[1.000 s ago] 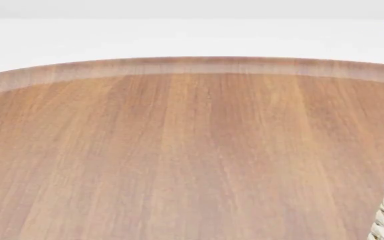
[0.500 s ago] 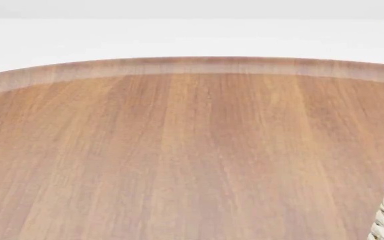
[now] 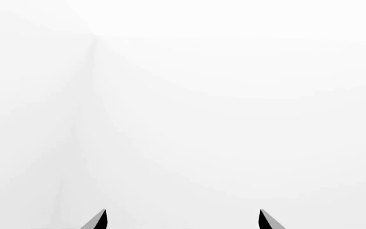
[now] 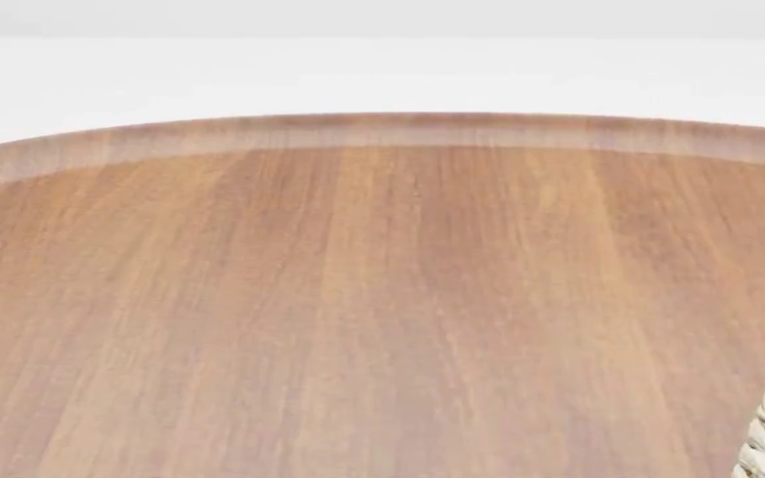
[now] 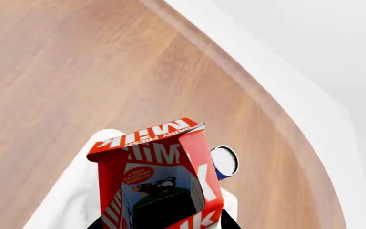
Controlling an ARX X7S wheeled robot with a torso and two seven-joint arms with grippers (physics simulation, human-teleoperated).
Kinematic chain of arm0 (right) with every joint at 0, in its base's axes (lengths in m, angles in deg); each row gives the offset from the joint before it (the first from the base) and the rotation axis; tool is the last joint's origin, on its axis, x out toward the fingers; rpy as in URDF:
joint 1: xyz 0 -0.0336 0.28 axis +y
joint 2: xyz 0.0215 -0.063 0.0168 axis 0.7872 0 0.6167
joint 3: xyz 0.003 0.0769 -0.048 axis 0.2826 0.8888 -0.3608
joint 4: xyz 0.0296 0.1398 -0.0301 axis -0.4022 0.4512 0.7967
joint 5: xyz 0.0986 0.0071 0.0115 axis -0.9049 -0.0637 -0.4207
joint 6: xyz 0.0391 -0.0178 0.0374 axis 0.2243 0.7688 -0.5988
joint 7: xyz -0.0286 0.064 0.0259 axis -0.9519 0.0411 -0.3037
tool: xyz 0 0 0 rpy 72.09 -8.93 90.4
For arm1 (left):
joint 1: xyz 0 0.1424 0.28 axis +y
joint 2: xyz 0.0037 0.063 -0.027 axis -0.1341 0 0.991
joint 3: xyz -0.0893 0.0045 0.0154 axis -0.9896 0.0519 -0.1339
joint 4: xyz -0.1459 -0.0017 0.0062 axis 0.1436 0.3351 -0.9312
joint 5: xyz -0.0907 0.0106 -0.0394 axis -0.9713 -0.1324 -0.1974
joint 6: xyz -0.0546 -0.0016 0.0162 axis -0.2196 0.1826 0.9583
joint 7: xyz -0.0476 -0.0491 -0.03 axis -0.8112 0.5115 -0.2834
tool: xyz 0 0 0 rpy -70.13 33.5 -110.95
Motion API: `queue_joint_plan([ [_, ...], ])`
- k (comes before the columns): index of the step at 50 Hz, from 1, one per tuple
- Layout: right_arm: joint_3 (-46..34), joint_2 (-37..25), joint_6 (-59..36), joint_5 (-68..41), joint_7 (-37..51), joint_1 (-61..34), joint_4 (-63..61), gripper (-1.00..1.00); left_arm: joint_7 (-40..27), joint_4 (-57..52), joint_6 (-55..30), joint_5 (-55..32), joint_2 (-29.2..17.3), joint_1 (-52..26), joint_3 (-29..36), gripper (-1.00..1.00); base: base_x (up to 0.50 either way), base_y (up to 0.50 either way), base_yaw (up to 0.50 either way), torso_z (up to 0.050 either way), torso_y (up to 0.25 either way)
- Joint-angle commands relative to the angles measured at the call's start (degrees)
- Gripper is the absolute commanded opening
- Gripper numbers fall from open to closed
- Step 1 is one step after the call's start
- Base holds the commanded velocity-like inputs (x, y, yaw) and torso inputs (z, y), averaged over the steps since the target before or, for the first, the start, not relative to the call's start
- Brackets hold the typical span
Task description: Pick the milk and place it in the basket.
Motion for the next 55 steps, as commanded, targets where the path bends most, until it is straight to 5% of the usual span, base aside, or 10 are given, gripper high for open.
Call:
queue_joint_plan([
  [1,0.7,2.3,0.5,2.3,-2.1,-1.7,1.9,-1.0,1.1,0.0,-0.1,1.1,1.0,0.0,-1.2,1.0,0.0,0.0,0.0,0.0,0.0],
  [55,-2.2,3.0,-0.7,4.4,-1.6,0.7,5.8,-1.0,-0.2,0.3,0.0,0.5,0.4,0.0,-1.4,1.0,0.0,0.0,0.0,0.0,-0.037],
])
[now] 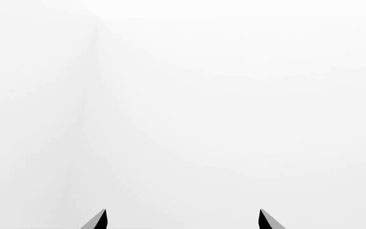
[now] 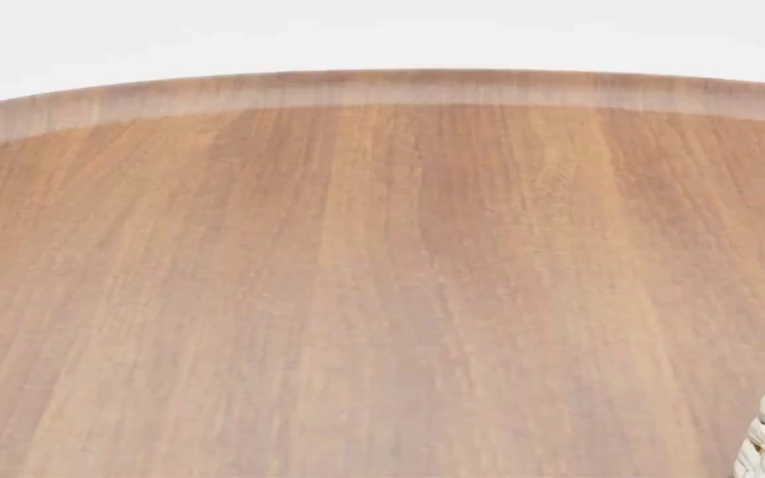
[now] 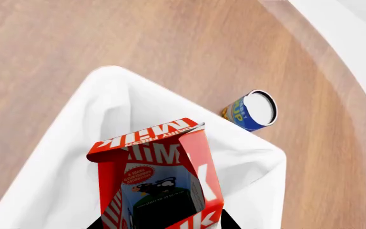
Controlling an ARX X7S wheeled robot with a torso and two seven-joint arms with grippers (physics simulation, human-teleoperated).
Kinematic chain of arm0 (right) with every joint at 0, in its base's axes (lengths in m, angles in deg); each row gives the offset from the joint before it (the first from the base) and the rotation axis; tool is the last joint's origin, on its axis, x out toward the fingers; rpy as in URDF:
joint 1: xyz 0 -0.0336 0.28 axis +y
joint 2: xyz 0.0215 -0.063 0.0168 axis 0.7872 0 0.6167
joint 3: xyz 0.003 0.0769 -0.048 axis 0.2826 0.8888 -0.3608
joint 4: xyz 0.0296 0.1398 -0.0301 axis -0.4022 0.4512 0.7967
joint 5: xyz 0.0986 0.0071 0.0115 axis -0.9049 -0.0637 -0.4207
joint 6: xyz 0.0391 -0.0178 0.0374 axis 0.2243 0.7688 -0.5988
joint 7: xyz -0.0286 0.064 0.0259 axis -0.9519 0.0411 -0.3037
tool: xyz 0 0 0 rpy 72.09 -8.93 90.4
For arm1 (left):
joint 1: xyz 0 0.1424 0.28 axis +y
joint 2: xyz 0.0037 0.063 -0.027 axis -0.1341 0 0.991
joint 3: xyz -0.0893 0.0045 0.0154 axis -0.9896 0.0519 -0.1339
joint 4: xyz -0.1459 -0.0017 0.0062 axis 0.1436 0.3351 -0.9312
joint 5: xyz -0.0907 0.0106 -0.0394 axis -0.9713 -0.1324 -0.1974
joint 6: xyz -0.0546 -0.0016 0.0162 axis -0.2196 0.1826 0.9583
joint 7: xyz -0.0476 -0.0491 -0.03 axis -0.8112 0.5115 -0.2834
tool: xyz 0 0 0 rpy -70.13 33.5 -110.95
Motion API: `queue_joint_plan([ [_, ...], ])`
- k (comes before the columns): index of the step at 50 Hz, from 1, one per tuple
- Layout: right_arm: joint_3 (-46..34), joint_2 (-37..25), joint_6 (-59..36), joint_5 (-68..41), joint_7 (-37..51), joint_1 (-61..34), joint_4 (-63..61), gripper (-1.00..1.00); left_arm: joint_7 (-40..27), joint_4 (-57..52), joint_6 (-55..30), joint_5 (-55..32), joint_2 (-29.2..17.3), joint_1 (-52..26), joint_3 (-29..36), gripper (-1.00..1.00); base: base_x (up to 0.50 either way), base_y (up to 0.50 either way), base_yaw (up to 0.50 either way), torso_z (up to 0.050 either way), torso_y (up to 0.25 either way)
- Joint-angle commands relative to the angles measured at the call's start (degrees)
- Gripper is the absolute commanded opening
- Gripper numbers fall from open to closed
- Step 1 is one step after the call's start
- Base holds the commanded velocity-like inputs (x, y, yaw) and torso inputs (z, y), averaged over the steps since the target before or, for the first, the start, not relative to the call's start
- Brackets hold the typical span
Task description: Pick the milk and place it in the basket.
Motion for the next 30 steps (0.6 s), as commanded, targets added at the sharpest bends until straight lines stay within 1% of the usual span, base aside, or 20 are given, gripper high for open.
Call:
queue_joint_plan([
  [1,1.6,0.6,0.9,1.8,-1.2,-1.6,-0.5,-1.0,1.1,0.1,0.0,0.8,1.2,-0.2,-1.3,1.0,0.0,0.0,0.0,0.0,0.0],
  [10,1.3,0.6,1.1,2.2,-1.0,-1.4,0.0,-1.0,1.3,0.1,-0.1,1.6,0.8,-0.1,-0.6,1.0,0.0,0.0,0.0,0.0,-0.008],
  [18,1.5,0.3,0.8,1.9,-0.6,-0.7,-0.3,-1.0,1.4,0.0,0.3,1.2,0.8,0.0,-0.8,1.0,0.0,0.0,0.0,0.0,-0.238],
  [20,1.6,0.3,0.7,1.8,-0.5,-0.7,-0.2,-1.0,1.5,-0.1,0.5,1.4,0.8,0.1,-0.9,1.0,0.0,0.0,0.0,0.0,-0.104],
  [30,1.6,-0.1,0.5,1.4,-0.2,0.5,-0.9,-1.0,1.3,-0.1,0.5,1.6,0.6,0.3,-0.9,1.0,0.0,0.0,0.0,0.0,-0.004],
])
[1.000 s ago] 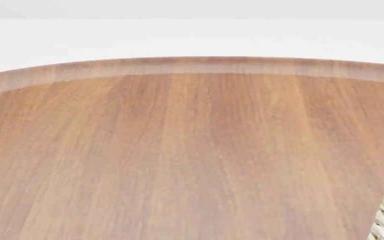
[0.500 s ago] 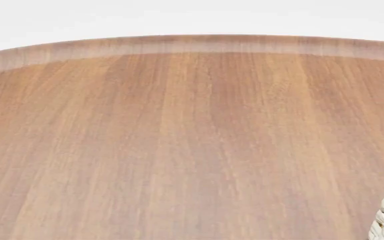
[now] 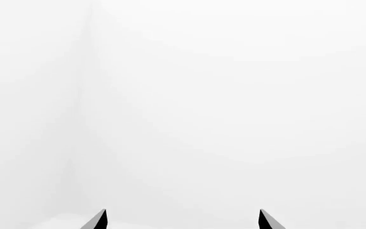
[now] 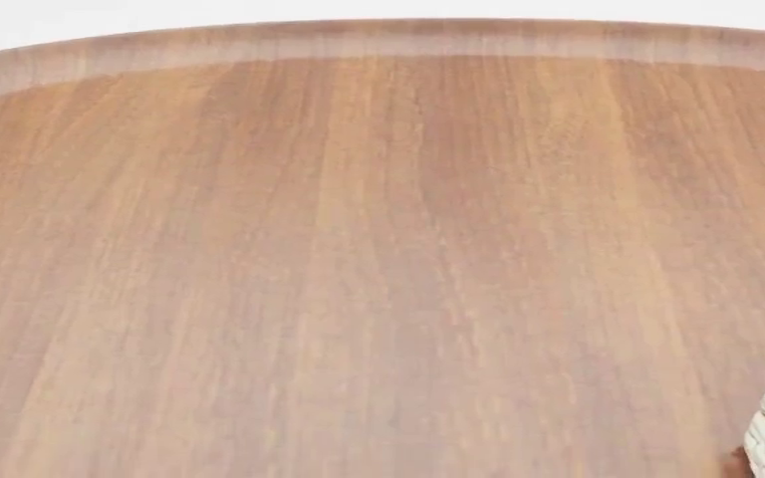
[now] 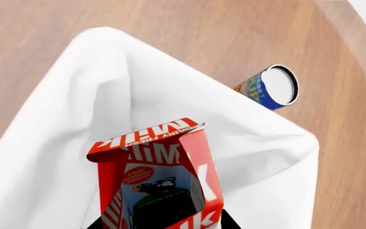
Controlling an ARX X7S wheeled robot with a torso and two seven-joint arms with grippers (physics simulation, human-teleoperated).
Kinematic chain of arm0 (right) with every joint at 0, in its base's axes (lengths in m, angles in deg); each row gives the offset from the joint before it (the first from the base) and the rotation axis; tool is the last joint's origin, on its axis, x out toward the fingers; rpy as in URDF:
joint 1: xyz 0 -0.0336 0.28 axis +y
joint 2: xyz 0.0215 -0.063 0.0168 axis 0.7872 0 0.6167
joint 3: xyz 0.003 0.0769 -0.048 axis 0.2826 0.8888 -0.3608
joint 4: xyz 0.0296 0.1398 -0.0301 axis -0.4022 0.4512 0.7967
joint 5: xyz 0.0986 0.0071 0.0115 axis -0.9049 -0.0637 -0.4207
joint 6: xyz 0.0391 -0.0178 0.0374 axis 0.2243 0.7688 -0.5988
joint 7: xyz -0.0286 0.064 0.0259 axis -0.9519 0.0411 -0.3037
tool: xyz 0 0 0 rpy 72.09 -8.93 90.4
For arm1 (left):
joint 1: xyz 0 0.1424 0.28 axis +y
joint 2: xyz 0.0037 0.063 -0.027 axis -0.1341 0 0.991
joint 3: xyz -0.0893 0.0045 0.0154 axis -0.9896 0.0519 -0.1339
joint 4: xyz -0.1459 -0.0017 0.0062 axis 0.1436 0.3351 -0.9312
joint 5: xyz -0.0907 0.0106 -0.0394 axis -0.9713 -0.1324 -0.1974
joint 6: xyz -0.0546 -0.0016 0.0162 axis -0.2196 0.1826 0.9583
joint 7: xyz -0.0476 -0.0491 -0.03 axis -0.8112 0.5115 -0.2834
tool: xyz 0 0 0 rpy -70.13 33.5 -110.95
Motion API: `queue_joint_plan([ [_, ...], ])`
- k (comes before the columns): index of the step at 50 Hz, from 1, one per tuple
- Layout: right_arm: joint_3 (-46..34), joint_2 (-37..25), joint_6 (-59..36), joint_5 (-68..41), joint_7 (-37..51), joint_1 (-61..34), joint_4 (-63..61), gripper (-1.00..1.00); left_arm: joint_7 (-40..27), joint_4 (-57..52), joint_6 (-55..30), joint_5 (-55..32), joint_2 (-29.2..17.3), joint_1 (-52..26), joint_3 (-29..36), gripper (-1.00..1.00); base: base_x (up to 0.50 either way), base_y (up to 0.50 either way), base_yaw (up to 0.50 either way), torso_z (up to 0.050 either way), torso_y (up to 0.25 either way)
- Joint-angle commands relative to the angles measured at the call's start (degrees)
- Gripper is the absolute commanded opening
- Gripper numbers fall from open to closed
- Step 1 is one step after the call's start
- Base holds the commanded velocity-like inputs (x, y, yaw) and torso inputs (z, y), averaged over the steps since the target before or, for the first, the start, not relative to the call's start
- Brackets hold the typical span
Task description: Pick the milk and place it in the basket.
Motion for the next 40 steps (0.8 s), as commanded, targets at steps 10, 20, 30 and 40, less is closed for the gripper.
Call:
queue_joint_plan([
  [10,1.9,0.2,0.8,1.2,-0.8,-0.6,-1.0,-1.0,1.3,-0.5,0.1,2.4,0.6,0.4,-0.9,1.0,0.0,0.0,0.0,0.0,-0.191],
  [20,1.9,-0.1,0.5,1.2,-0.6,-0.1,-1.2,-1.0,1.0,-0.1,0.5,0.8,1.1,0.3,-1.5,1.0,0.0,0.0,0.0,0.0,-0.06],
  [30,1.6,-0.1,1.1,1.7,-0.2,0.2,-0.8,-1.0,0.9,0.0,0.6,1.1,1.0,0.3,-1.3,1.0,0.0,0.0,0.0,0.0,0.0],
  [40,1.9,0.3,2.2,2.1,0.9,0.2,-0.1,1.0,0.7,0.1,0.7,0.9,0.9,0.2,-1.3,1.0,0.0,0.0,0.0,0.0,0.0],
])
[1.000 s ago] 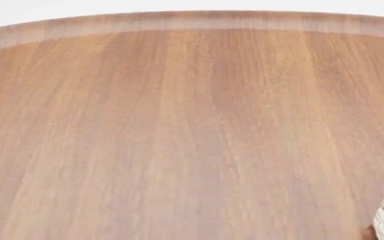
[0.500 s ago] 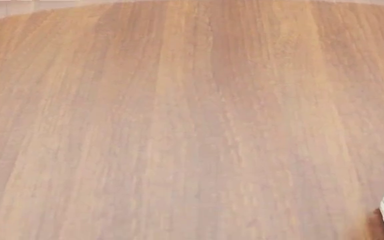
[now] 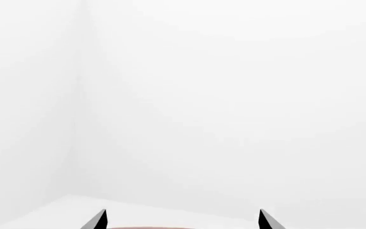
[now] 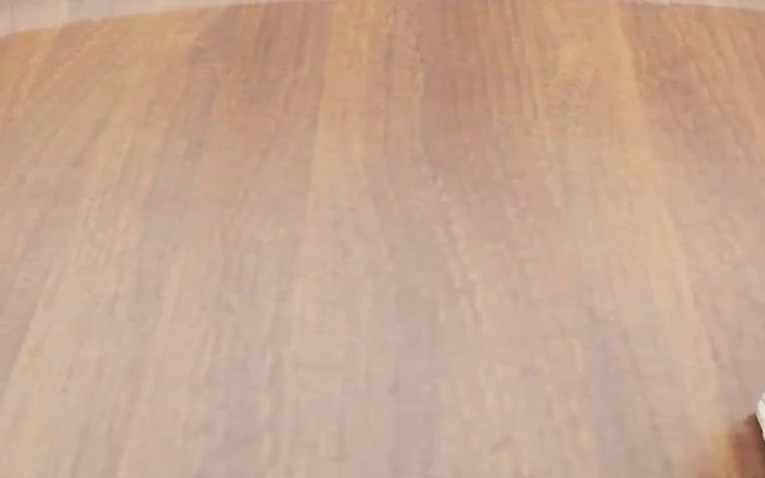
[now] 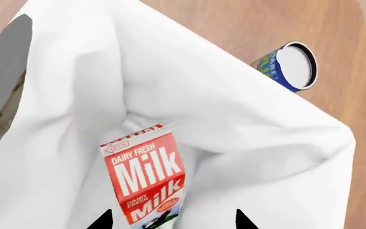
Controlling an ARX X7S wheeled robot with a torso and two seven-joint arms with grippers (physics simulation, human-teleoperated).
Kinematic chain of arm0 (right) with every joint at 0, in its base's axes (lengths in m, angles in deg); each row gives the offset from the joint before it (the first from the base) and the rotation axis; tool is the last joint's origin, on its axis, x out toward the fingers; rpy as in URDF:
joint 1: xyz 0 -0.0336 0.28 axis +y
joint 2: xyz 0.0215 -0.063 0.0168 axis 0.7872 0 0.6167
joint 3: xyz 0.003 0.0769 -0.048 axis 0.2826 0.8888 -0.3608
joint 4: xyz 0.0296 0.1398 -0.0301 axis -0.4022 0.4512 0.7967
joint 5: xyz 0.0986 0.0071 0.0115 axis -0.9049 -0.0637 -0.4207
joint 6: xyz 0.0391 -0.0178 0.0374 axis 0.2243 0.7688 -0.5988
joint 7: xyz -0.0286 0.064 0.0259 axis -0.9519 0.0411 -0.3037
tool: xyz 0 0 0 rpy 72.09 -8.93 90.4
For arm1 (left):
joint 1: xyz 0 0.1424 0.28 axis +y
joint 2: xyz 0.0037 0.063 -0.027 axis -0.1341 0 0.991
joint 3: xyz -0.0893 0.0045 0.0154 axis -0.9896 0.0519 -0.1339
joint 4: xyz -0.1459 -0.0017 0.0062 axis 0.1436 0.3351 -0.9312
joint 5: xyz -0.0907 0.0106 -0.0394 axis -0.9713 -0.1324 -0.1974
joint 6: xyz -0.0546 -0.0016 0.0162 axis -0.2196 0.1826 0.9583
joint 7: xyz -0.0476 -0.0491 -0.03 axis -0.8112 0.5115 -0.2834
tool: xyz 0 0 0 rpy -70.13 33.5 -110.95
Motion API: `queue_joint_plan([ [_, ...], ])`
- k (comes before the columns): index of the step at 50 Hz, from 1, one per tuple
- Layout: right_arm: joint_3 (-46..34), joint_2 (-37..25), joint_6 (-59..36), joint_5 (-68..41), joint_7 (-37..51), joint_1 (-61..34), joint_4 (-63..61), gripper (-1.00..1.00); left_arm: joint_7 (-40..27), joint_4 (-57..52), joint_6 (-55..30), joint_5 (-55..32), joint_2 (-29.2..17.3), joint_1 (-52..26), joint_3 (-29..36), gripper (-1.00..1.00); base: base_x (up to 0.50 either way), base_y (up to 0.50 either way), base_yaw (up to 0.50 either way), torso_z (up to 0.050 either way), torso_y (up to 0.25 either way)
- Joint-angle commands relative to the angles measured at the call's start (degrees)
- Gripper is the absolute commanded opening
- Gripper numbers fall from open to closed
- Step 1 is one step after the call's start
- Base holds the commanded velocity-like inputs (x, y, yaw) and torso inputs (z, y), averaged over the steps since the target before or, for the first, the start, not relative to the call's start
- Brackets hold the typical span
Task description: Pick the milk and place it in the basket.
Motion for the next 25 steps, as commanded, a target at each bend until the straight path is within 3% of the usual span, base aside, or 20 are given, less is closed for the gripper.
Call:
queue_joint_plan([
  [1,1.7,1.0,1.0,1.7,-0.5,-0.9,-0.1,1.0,1.1,0.0,-0.1,0.9,1.1,-0.1,-1.4,1.0,0.0,0.0,0.0,0.0,0.0],
  [25,2.4,2.1,2.3,3.1,-1.0,-4.9,1.3,1.0,0.9,0.1,0.3,1.0,1.0,0.2,-1.3,1.0,0.0,0.0,0.0,0.0,0.0],
])
